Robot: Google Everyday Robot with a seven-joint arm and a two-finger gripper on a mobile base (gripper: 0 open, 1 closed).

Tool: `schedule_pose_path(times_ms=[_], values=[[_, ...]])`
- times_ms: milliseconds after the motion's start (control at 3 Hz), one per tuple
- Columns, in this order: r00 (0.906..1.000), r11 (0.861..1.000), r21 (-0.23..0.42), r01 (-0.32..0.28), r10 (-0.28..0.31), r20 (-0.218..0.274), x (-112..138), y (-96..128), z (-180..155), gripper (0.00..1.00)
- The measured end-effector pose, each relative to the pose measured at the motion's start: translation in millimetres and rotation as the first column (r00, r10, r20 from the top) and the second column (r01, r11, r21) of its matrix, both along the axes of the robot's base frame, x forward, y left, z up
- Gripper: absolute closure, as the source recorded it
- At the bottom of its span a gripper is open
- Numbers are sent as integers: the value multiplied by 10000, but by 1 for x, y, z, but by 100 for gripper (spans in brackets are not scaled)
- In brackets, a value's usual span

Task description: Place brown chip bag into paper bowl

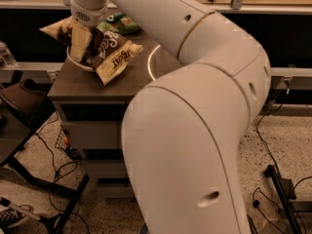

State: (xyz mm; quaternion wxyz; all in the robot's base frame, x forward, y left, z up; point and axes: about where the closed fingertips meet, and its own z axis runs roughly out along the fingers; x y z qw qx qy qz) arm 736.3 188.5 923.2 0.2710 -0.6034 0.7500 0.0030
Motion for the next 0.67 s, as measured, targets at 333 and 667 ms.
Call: schedule_pose_path(times_ms=[333, 667], values=[[10000, 10000, -1, 0, 0, -1, 0, 0, 0, 0], [10000, 10000, -92, -8, 8, -4, -1, 0, 0, 0]])
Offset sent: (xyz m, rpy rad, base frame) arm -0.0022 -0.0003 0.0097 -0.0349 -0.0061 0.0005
